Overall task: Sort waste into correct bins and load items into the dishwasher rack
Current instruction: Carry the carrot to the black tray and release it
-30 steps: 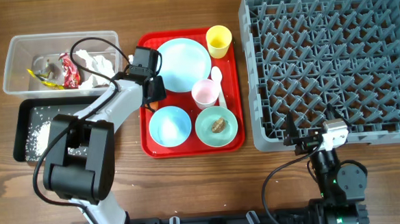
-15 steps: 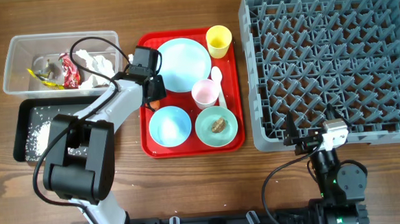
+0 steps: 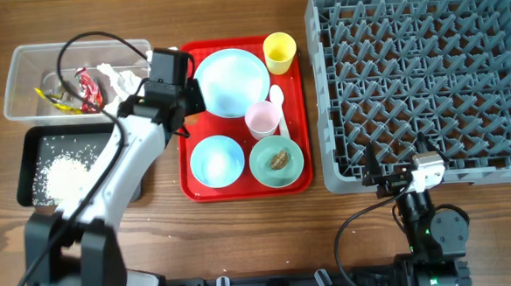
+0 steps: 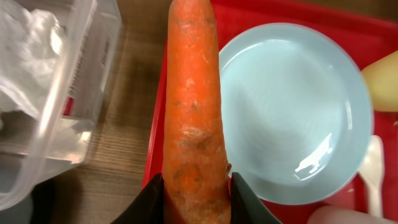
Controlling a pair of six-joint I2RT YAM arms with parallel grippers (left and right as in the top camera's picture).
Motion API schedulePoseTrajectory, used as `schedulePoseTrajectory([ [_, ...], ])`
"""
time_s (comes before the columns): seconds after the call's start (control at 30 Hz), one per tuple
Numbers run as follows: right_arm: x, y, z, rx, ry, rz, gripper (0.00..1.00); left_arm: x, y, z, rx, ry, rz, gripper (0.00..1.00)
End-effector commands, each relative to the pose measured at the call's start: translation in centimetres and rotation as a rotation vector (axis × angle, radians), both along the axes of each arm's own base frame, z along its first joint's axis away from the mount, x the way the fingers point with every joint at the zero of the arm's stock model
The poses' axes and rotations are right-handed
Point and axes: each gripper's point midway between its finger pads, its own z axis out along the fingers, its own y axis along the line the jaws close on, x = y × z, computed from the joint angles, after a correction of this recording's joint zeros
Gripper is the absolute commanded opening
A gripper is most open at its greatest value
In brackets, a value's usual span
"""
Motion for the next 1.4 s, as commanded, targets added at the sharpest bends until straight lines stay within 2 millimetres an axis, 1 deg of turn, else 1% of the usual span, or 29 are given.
schedulePoseTrajectory([
  [0.0, -0.1, 0.1, 0.2, -0.01, -0.011, 0.011, 0.99, 0.0, 1.5, 5.0, -0.031, -0.112, 0.065, 0.04],
  [0.1, -0.1, 0.1, 0.2, -0.01, -0.011, 0.011, 1.0, -1.0, 3.5, 6.5, -0.07, -0.126, 0.177, 0.04],
  [0.2, -0.1, 0.1, 0.2, -0.01, -0.011, 0.011, 1.0, -2.2, 6.5, 7.5, -0.114, -0.125, 0.317, 0.04],
  [0.27, -0.1, 0.2, 0.2, -0.01, -0.011, 0.011, 1.0, -3.1, 9.1, 7.7, -0.119, -0.117, 0.41, 0.04],
  [0.33, -0.1, 0.1, 0.2, -0.01, -0.011, 0.011, 1.0, -4.2, 12.0, 7.3, -0.109, -0.086, 0.499, 0.04],
  [0.37, -0.1, 0.1, 0.2, -0.01, -0.011, 0.011, 1.0, -4.6, 12.9, 7.1, -0.105, -0.072, 0.525, 0.04],
  [0.53, -0.1, 0.2, 0.2, -0.01, -0.011, 0.011, 1.0, -8.3, 19.3, 5.3, -0.11, 0.025, 0.763, 0.04],
  [0.57, -0.1, 0.1, 0.2, -0.01, -0.011, 0.011, 1.0, -8.8, 20.3, 5.1, -0.112, 0.033, 0.797, 0.04],
  [0.6, -0.1, 0.1, 0.2, -0.01, -0.011, 0.011, 1.0, -9.9, 22.1, 4.7, -0.113, 0.043, 0.858, 0.04],
  [0.63, -0.1, 0.1, 0.2, -0.01, -0.011, 0.011, 1.0, -10.4, 22.8, 4.6, -0.115, 0.05, 0.885, 0.04],
  [0.77, -0.1, 0.1, 0.2, -0.01, -0.011, 0.011, 1.0, -11.3, 24.8, 4.1, -0.152, 0.059, 0.949, 0.04],
  [0.87, -0.1, 0.1, 0.2, -0.01, -0.011, 0.011, 1.0, -11.5, 25.7, 3.3, -0.165, 0.075, 0.988, 0.04],
  [0.97, -0.1, 0.1, 0.2, -0.01, -0.011, 0.011, 1.0, -11.4, 25.8, 1.9, -0.174, 0.119, 1.0, 0.04],
  [1.23, -0.1, 0.1, 0.2, -0.01, -0.011, 0.011, 1.0, -11.0, 26.1, -2.6, -0.195, 0.222, 1.055, 0.04],
  [1.37, -0.1, 0.2, 0.2, -0.01, -0.011, 0.011, 1.0, -10.7, 26.0, -4.1, -0.205, 0.259, 1.051, 0.04],
])
